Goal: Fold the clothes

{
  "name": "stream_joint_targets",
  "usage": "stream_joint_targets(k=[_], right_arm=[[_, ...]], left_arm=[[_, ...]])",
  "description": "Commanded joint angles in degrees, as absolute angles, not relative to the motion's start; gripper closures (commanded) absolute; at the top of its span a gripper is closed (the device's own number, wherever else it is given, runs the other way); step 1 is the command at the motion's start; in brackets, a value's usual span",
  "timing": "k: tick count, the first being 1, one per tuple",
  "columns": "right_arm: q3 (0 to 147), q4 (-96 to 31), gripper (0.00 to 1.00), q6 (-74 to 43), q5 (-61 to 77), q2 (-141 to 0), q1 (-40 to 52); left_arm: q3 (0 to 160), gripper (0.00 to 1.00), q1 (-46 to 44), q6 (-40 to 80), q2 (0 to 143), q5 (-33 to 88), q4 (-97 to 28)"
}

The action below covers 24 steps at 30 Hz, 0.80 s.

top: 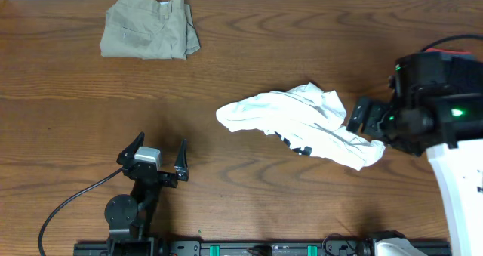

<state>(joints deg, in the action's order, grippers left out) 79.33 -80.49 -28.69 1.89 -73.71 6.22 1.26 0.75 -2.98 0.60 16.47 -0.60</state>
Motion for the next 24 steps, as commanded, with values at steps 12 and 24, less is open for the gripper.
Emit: stream_joint_targets(k=[12, 24], right_arm=[[69.6, -77.8, 0.01, -32.3, 2.2, -73.8, 5.7], [69.6, -78.2, 0.01, -32.3, 2.1, -73.8, 5.6]], left_arm=[[0.2, 0.02, 1.1, -1.6, 0.2, 17.1, -2.1], [3.2, 0.02, 1.1, 9.6, 0.2, 49.6, 16.6]])
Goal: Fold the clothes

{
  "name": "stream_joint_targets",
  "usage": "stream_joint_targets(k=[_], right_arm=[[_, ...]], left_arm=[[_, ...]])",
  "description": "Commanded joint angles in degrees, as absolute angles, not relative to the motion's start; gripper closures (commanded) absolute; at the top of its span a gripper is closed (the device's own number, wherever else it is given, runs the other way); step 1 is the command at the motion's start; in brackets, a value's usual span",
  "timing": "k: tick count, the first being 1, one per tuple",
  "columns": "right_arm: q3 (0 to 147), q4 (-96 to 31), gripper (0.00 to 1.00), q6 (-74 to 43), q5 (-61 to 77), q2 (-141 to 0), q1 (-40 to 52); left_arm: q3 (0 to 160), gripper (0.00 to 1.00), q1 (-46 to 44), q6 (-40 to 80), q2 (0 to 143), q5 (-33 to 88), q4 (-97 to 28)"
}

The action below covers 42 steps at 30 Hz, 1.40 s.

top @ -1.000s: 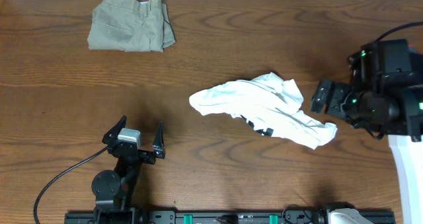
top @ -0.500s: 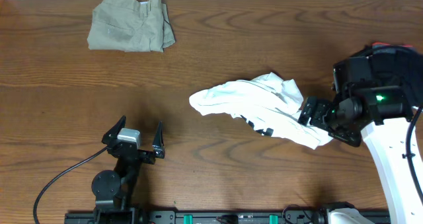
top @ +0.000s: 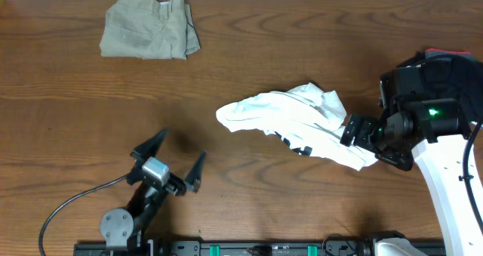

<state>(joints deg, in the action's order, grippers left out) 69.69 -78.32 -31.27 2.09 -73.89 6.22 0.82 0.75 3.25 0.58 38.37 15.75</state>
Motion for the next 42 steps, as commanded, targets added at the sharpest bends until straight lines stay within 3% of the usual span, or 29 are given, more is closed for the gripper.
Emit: stream_joint_targets(k=[1, 6, 13, 17, 22, 25, 31, 42], right_arm=[[69.6, -78.2, 0.01, -32.3, 2.1, -73.8, 5.6], [69.6, -77.9, 0.01, -32.3, 2.2, -73.8, 5.6], [69.6, -78.0, 0.01, -32.3, 2.2, -73.8, 5.6], [69.6, -78.1, 0.01, -32.3, 2.2, -73.8, 5.6], [69.6, -78.3, 0.01, -32.3, 1.8, -73.8, 5.6], [69.6, -78.2, 0.01, -32.3, 1.0, -73.8, 5.6], [69.6, -77.9, 0.01, -32.4, 0.0, -73.8, 4.6], [69.6, -75.7, 0.01, -32.8, 0.6, -73.8, 3.6]], left_arm=[[4.2, 0.02, 1.1, 11.4, 0.3, 50.0, 16.1], [15.7, 0.02, 1.1, 14.4, 3.4, 47.7, 3.7], [41.5, 0.02, 1.1, 11.0, 18.3, 44.4, -21.1], [47.2, 0.02, 1.1, 13.5, 23.7, 45.3, -22.9], [47.2, 0.02, 0.9, 22.1, 27.7, 55.3, -16.6], [48.0, 0.02, 0.8, 22.7, 29.3, 55.8, -20.6], [52.4, 0.02, -3.6, 19.6, 30.2, 35.7, -38.8], [71.7, 0.02, -22.2, 17.7, 45.7, 17.0, -55.3]])
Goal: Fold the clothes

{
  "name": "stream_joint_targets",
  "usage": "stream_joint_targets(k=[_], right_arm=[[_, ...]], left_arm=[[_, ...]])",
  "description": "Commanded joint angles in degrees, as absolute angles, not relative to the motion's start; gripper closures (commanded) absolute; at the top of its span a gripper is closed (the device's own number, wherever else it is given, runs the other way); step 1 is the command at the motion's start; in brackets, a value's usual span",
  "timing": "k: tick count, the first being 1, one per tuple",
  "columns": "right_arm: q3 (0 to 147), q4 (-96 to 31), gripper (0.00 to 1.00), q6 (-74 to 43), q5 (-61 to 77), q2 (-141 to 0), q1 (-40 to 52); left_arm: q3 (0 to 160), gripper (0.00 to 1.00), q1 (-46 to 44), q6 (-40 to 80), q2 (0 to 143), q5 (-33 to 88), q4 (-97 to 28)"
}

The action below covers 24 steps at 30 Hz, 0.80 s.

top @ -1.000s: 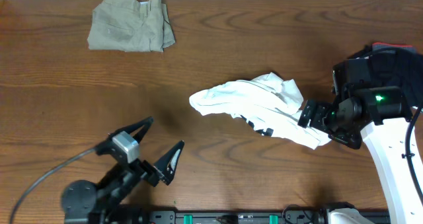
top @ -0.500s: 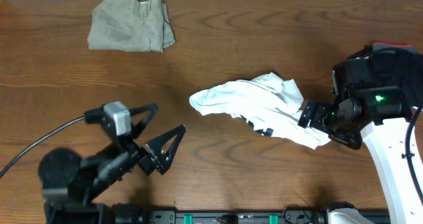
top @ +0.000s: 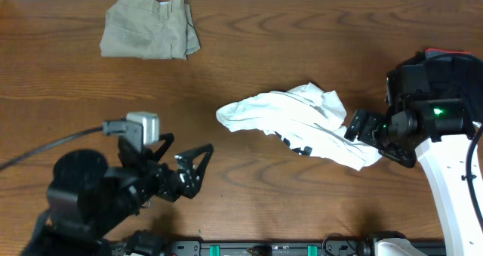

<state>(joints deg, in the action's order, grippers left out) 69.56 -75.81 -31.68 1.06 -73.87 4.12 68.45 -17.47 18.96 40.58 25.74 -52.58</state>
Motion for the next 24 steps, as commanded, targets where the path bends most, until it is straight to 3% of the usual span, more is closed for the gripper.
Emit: stream_joint_targets(k=[1, 6, 11, 18, 24], right_arm=[[69.6, -75.6, 0.01, -32.8, 0.6, -73.8, 3.6], [69.6, -75.2, 0.01, -33.7, 0.6, -73.8, 3.6], [69.6, -75.0, 0.01, -33.9, 0.0, -73.8, 1.5], [69.6, -75.1, 0.01, -33.5, 1.0, -73.8, -8.6], [69.6, -75.2, 0.01, -28.2, 5.2, -73.8, -14.6]], left_arm=[[72.2, 0.02, -24.2, 18.1, 47.4, 15.1, -56.4], [72.4, 0.02, -37.4, 30.7, 58.4, 3.2, -60.1], [72.4, 0.02, -45.5, 42.9, 69.7, 2.6, -55.1], [72.4, 0.02, -48.1, 55.3, 84.1, 5.8, -49.9], [72.4, 0.02, -48.1, 55.8, 90.7, 9.3, -40.4]])
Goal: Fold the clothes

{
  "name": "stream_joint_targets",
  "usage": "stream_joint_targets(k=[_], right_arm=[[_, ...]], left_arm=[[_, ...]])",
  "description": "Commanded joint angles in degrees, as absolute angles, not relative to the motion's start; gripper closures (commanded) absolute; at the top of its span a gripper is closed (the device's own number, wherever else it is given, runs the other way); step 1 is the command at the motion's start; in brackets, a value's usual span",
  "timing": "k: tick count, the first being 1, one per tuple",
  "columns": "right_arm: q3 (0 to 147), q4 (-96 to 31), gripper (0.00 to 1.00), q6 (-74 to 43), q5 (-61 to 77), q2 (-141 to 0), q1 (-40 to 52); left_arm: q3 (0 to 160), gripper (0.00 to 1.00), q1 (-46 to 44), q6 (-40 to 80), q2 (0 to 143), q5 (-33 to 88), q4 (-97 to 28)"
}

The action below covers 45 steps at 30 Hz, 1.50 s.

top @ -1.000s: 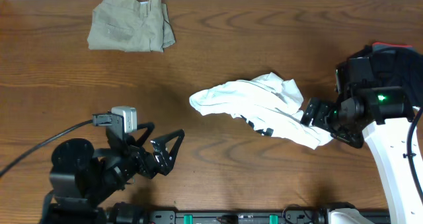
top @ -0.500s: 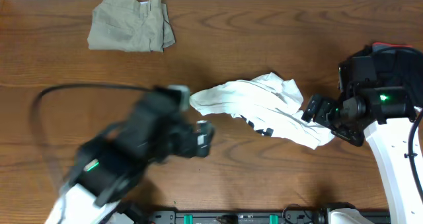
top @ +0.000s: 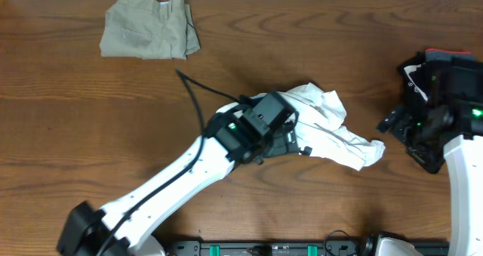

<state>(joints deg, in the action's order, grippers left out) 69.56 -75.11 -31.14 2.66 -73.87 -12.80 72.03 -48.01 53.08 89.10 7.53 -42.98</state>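
A crumpled white shirt (top: pixel 336 128) with a dark print lies right of the table's middle. My left arm reaches across from the lower left. Its gripper (top: pixel 290 141) sits on the shirt's left half, and the wrist hides the fingers and the cloth's left end. My right gripper (top: pixel 388 124) hovers just right of the shirt's right tip, apart from the cloth. Its fingers are too small and dark to read.
A folded khaki garment (top: pixel 149 26) lies at the far left of the table (top: pixel 90 135). A black cable (top: pixel 195 97) trails from the left arm over the wood. The right arm's black and red housing (top: pixel 441 60) stands at the right edge.
My left arm has moved from the lower left, fingers spread, to the shirt's left half. My right gripper has moved right, off the shirt's right edge.
At first my left gripper stood open near the front edge and the right one was at the shirt's right end. The left arm then rose and turned while the right stayed by the cloth. Now the left is on the shirt and the right has drawn back.
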Motion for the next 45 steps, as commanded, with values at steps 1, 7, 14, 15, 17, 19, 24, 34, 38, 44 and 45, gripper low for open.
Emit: stream_joint_targets(k=[1, 7, 14, 15, 17, 19, 24, 34, 38, 44, 45], right_arm=[[69.6, -75.2, 0.01, -28.2, 5.2, -73.8, -14.9], [69.6, -75.5, 0.01, -27.6, 5.2, -73.8, -15.0], [69.6, -75.9, 0.01, -27.1, 5.2, -73.8, -15.0], [69.6, -75.9, 0.01, -27.2, 5.2, -73.8, -15.0], [69.6, -75.9, 0.01, -27.2, 5.5, -73.8, -15.0], [69.6, -75.9, 0.01, -27.1, 5.4, -73.8, -15.0], [69.6, -76.3, 0.01, -26.9, 5.4, -73.8, -15.0], [69.5, -77.2, 0.01, -26.9, 5.4, -73.8, -14.9], [69.3, -77.2, 0.01, -26.9, 5.4, -73.8, -14.9], [66.8, -76.9, 0.01, -26.7, 5.4, -73.8, -14.9], [66.4, -76.8, 0.01, -26.7, 5.4, -73.8, -14.9]], left_arm=[[72.4, 0.02, -48.1, 55.9, 91.7, 9.9, -38.6], [72.4, 0.02, -48.1, 57.2, 97.9, 15.1, -29.6], [72.4, 0.02, -48.3, 62.3, 101.5, 15.4, -29.1], [72.4, 0.02, -48.3, 63.4, 102.0, 15.4, -29.1], [72.4, 0.02, -48.3, 65.3, 102.9, 15.4, -28.5], [72.4, 0.01, -48.3, 65.5, 103.7, 15.4, -27.2], [72.4, 0.2, -48.2, 65.5, 104.2, 14.3, -25.1], [72.4, 0.28, -48.2, 65.7, 106.4, 14.6, -24.9], [72.4, 0.5, -48.2, 64.9, 107.3, 14.5, -24.9], [72.4, 0.91, -47.8, 62.7, 106.1, 14.4, -24.8], [72.4, 0.94, -47.8, 62.1, 105.7, 14.4, -25.2]])
